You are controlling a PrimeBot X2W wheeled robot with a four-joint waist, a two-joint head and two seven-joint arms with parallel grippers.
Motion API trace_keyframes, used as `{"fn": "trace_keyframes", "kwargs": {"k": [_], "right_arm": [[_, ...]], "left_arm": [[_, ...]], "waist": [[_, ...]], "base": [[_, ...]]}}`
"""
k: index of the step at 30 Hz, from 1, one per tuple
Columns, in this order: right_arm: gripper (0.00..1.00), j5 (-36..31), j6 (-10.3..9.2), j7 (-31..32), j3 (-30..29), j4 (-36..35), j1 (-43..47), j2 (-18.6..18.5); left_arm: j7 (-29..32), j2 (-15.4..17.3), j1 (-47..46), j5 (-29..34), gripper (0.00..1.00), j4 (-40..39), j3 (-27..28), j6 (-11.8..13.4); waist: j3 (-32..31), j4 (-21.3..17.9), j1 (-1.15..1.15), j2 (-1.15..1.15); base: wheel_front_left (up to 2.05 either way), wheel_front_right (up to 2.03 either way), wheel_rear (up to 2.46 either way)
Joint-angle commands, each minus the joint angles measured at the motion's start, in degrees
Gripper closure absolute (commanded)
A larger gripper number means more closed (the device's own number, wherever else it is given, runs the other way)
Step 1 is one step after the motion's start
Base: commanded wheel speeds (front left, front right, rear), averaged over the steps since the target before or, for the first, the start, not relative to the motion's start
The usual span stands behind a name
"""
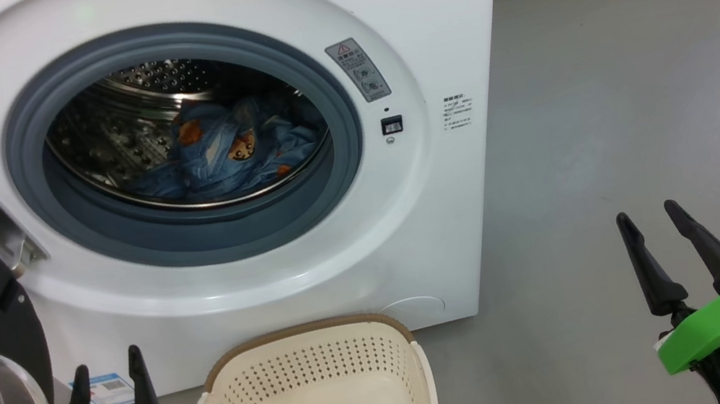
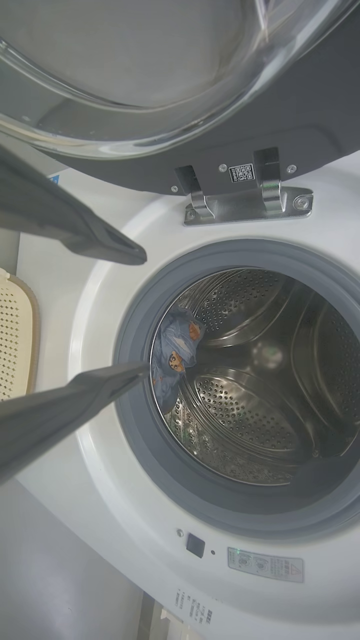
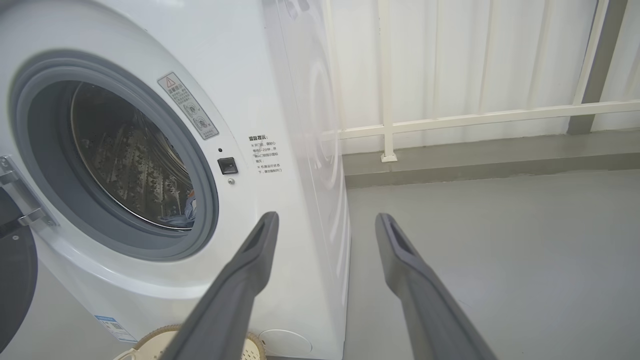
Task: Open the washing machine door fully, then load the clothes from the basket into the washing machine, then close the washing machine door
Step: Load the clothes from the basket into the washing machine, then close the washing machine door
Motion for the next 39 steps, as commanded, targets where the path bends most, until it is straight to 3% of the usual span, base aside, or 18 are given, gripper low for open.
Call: {"fn": "trace_keyframes", "kwargs": {"k": [1, 14, 39], "right_arm": [[0.00, 0.75, 0.42, -0.46, 1.04, -1.15, -0.77, -0.87], [0.00, 1.26, 0.42, -0.46, 1.72, -1.03, -0.84, -0.66], [0.00, 1.55, 0.42, -0.46, 1.83, -0.80, -0.84, -0.52]], "left_arm": [[-0.37, 0.86, 0.05, -0.37, 0.00, -1.80, 1.66, -0.28], [-0.37, 1.91, 0.29, -3.33, 0.00, -1.96, -0.18, -0.28], [-0.37, 1.56, 0.49, -2.67, 0.00, -2.01, 1.05, -0.28]], "waist": [[-0.04, -0.06, 0.00, 0.00], [-0.23, -0.37, 0.00, 0.00], [-0.60, -0.61, 0.00, 0.00]], "base": [[0.00, 0.00, 0.00], [0.00, 0.00, 0.00], [-0.28, 0.28, 0.00]]}}
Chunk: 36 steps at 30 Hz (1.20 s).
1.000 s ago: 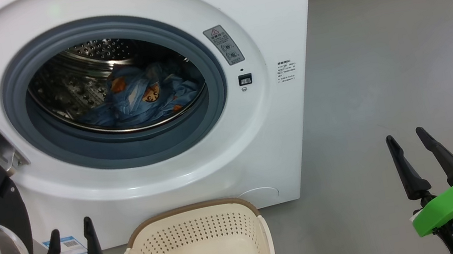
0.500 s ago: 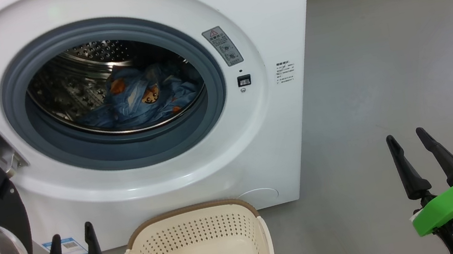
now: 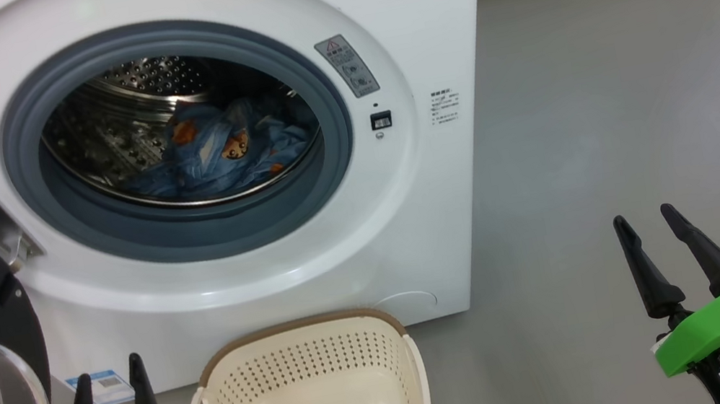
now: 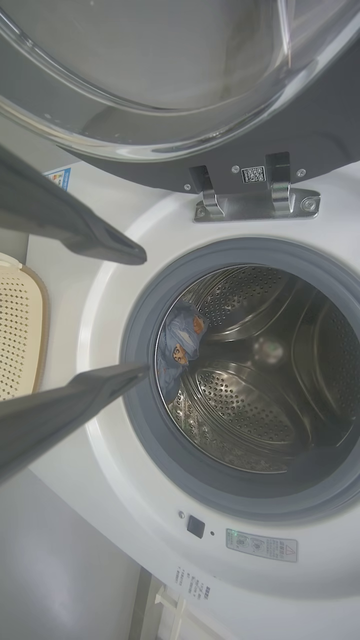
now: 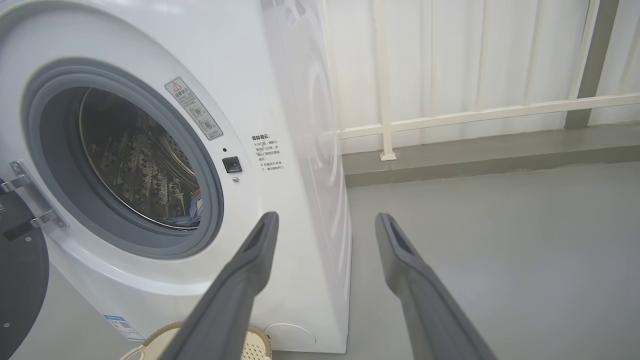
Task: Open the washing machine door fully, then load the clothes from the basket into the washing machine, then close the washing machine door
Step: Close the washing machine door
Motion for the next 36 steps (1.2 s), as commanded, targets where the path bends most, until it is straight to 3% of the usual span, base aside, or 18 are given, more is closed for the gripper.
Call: {"fn": "trace_keyframes", "kwargs": {"k": [1, 12, 36], "right_arm": [[0.00, 0.21, 0.42, -0.46, 1.19, -1.09, -0.86, -0.65], [0.00, 0.40, 0.42, -0.46, 1.19, -1.00, -0.84, -0.74], [0.00, 0.64, 0.42, -0.46, 1.20, -0.97, -0.77, -0.89]], "left_arm": [[-0.37, 1.13, -0.67, 0.32, 0.00, -1.74, 1.87, -0.28], [-0.37, 0.97, -0.21, -0.17, 0.00, -2.33, 1.28, -0.28], [-0.37, 1.00, -0.27, -0.79, 0.00, -2.02, 0.44, -0.28]], "waist": [[-0.01, -0.03, 0.00, 0.00], [-0.18, -0.25, 0.00, 0.00], [-0.13, 0.16, 0.00, 0.00]], "base": [[-1.44, 1.44, 0.00], [-1.04, 1.04, 0.00], [-0.01, 0.01, 0.00]]}}
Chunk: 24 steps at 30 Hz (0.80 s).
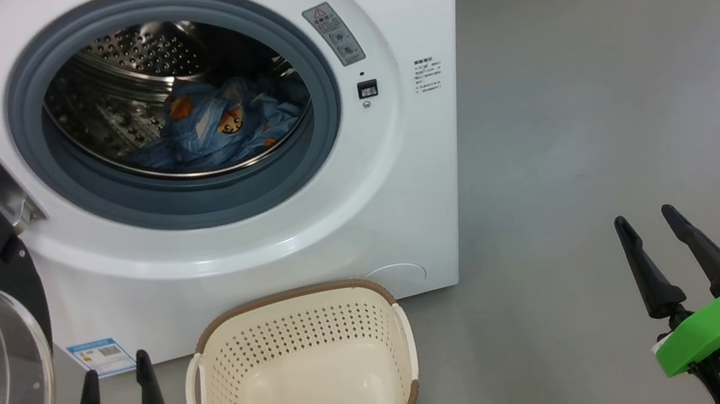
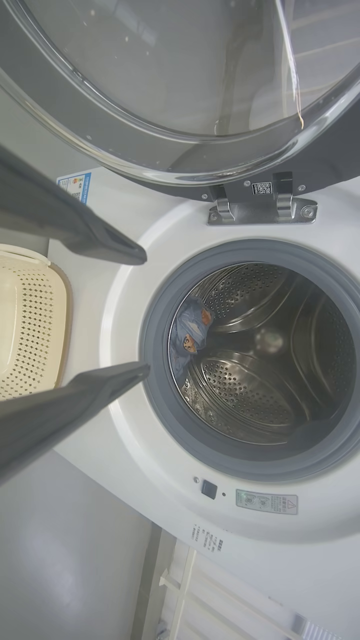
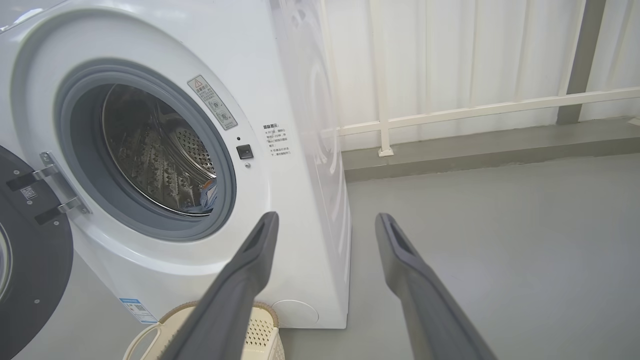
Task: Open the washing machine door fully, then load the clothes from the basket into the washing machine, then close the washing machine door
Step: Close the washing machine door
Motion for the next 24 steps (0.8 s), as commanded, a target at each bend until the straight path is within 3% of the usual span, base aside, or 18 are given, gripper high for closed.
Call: {"fn": "trace_keyframes", "kwargs": {"k": [1, 10, 24], "right_arm": [[0.00, 0.13, 0.42, -0.46, 1.16, -1.19, -0.77, -0.81], [0.00, 0.27, 0.42, -0.46, 1.11, -1.22, -0.20, -0.65], [0.00, 0.73, 0.42, -0.46, 1.46, -1.02, 0.38, 0.65]], "left_arm": [[-0.37, 1.05, -0.42, -0.18, 0.00, -1.32, 1.47, -0.28], [-0.37, 1.26, -0.50, -0.21, 0.00, -0.97, 0.65, -0.29], [-0.37, 1.80, 0.04, -0.20, 0.00, -1.76, -0.52, -0.29]], "waist": [[-0.01, 0.16, 0.00, 0.00], [-0.81, 4.26, 0.00, 0.00], [-1.72, 16.37, 0.00, 0.00]], "base": [[0.00, 0.00, 0.00], [0.00, 0.00, 0.00], [0.00, 0.00, 0.00]]}}
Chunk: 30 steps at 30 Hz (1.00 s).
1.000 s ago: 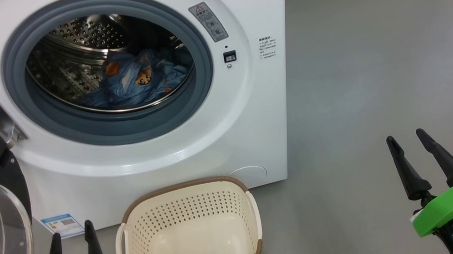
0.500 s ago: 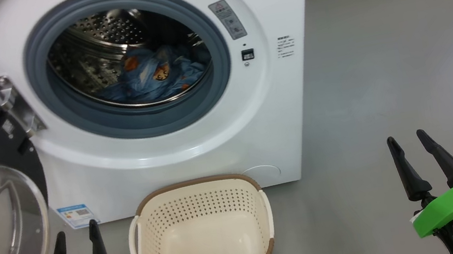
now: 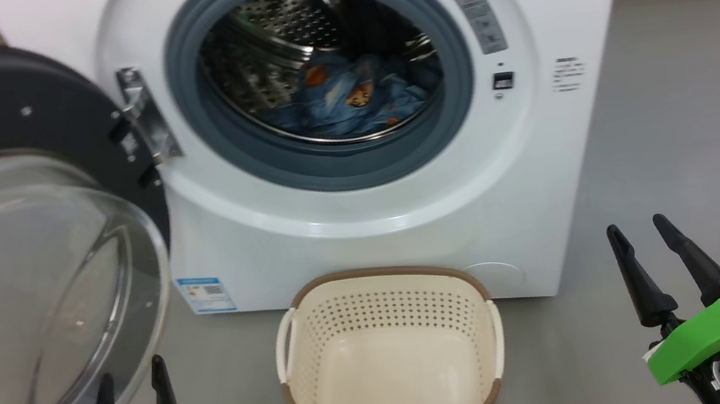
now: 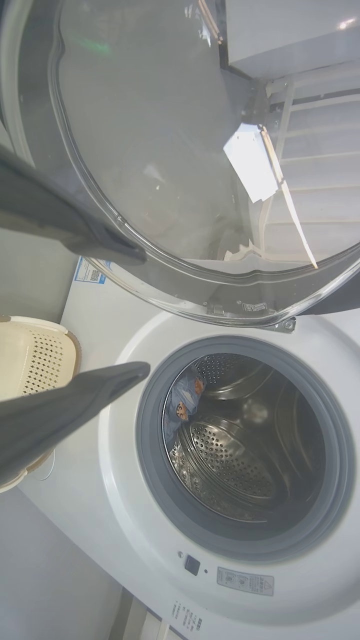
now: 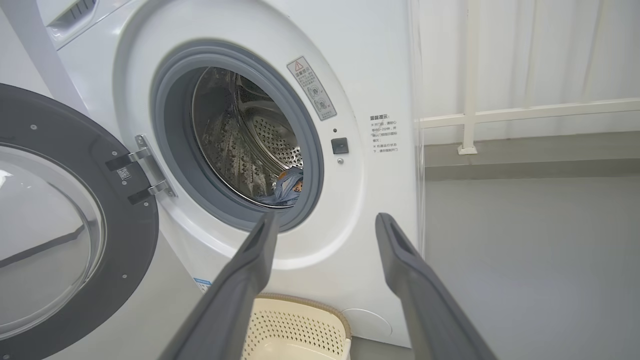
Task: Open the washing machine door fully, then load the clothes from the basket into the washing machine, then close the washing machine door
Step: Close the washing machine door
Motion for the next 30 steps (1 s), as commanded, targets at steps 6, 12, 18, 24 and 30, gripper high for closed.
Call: {"fn": "trace_keyframes", "kwargs": {"k": [6, 12, 18, 24, 30], "right_arm": [[0.00, 0.26, 0.42, -0.46, 0.82, -1.23, 0.24, 0.18], [0.00, 0.27, 0.42, -0.46, 0.35, -1.26, 0.50, 0.55], [0.00, 0.20, 0.42, -0.46, 0.11, -1.28, 0.58, 0.81], [0.00, 0.33, 0.42, -0.46, 0.20, -1.21, 0.60, 1.06], [0.00, 0.29, 0.42, -0.46, 1.48, -0.83, -1.02, 1.05]], "left_arm": [[-0.37, 1.94, -0.62, 0.55, 0.00, -1.12, 1.17, -0.29], [-0.37, 2.13, -0.90, 2.23, 0.00, -0.12, 1.65, -0.13], [-0.37, 1.85, -1.28, 3.70, 0.00, 0.59, 2.13, -0.03], [-0.37, 1.65, -1.55, 4.70, 0.00, 0.75, 3.22, 0.00], [-0.37, 1.27, -1.34, 4.84, 0.00, -0.19, 5.25, 0.09]], "waist": [[-0.92, 8.08, 0.00, 0.00], [-1.09, 11.54, 0.00, 0.00], [-1.17, 14.18, 0.00, 0.00], [-1.18, 17.28, 0.00, 0.00], [0.18, 18.41, 0.00, 0.00]], "base": [[0.00, 0.00, 0.00], [0.00, 0.00, 0.00], [0.00, 0.00, 0.00], [0.00, 0.00, 0.00], [0.00, 0.00, 0.00]]}}
